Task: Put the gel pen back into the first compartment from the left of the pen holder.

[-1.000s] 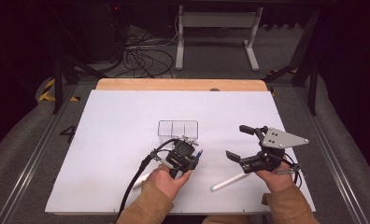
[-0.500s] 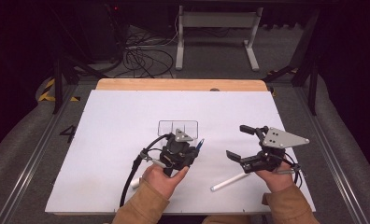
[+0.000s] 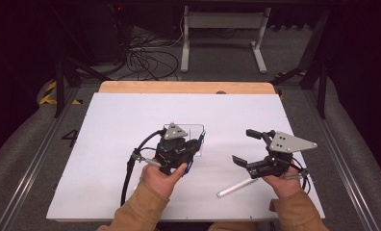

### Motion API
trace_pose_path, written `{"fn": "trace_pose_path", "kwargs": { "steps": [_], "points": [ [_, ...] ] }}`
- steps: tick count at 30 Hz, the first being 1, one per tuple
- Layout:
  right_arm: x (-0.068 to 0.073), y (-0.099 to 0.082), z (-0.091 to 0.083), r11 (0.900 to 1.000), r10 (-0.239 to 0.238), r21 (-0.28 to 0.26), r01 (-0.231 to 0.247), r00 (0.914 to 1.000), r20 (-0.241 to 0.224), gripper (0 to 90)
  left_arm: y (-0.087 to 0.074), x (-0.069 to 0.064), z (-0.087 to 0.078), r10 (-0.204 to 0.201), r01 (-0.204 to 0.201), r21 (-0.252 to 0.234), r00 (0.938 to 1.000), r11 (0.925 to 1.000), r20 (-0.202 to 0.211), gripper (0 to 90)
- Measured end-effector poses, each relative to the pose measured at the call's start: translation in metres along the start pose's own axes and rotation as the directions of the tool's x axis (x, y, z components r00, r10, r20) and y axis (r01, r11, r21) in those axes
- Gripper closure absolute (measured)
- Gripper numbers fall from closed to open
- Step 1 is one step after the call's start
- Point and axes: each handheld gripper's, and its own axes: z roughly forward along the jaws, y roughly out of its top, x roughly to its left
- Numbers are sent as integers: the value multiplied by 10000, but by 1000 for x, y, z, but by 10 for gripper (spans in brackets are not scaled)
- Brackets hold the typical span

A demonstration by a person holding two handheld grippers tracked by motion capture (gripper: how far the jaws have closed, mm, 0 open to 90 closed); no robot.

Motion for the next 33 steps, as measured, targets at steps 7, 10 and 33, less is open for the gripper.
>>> {"fn": "trace_pose_path", "kwargs": {
  "steps": [7,10,33],
  "points": [
    [0,-1,0,10000,-4,20,4,10000,-3,63,4,7,-8,-191,202,-503,9996,9985,210,790],
    [0,0,0,10000,-9,1,9,10000,-9,63,6,11,-10,-250,263,-725,9995,9970,188,790],
    [0,-1,0,10000,-39,18,39,10000,-1,63,28,39,-20,-275,244,-1432,9994,9894,-192,790]
  ]
}}
